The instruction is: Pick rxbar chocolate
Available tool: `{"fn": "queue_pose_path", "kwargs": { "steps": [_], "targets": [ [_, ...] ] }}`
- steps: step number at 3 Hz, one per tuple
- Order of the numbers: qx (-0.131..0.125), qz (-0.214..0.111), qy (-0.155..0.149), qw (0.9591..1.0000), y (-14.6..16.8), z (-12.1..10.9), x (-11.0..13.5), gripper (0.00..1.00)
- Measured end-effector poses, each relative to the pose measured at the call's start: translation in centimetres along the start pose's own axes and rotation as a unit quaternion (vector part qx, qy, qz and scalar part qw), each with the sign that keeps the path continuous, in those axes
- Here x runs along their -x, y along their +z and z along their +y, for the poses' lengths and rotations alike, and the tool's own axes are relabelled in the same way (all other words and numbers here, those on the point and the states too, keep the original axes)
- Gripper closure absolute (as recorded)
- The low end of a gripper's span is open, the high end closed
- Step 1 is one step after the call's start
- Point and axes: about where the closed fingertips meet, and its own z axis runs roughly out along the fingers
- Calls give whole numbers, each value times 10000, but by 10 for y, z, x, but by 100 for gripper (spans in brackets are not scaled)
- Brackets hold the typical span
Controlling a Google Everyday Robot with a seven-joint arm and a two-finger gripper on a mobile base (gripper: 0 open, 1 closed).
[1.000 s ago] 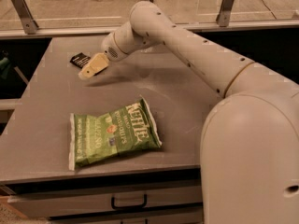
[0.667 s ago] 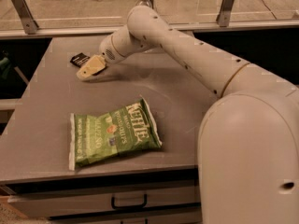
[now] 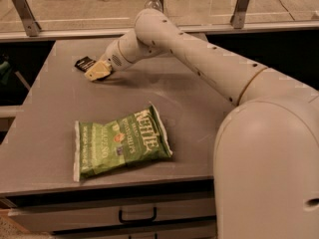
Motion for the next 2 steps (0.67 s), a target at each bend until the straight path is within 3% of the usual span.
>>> {"fn": "queue_pose_path", "kwargs": {
  "steps": [1,2],
  "targets": [
    [0,0,-1,10000,-1,0,2,88],
    [0,1,-3,10000,-2,0,3,100]
  ]
}}
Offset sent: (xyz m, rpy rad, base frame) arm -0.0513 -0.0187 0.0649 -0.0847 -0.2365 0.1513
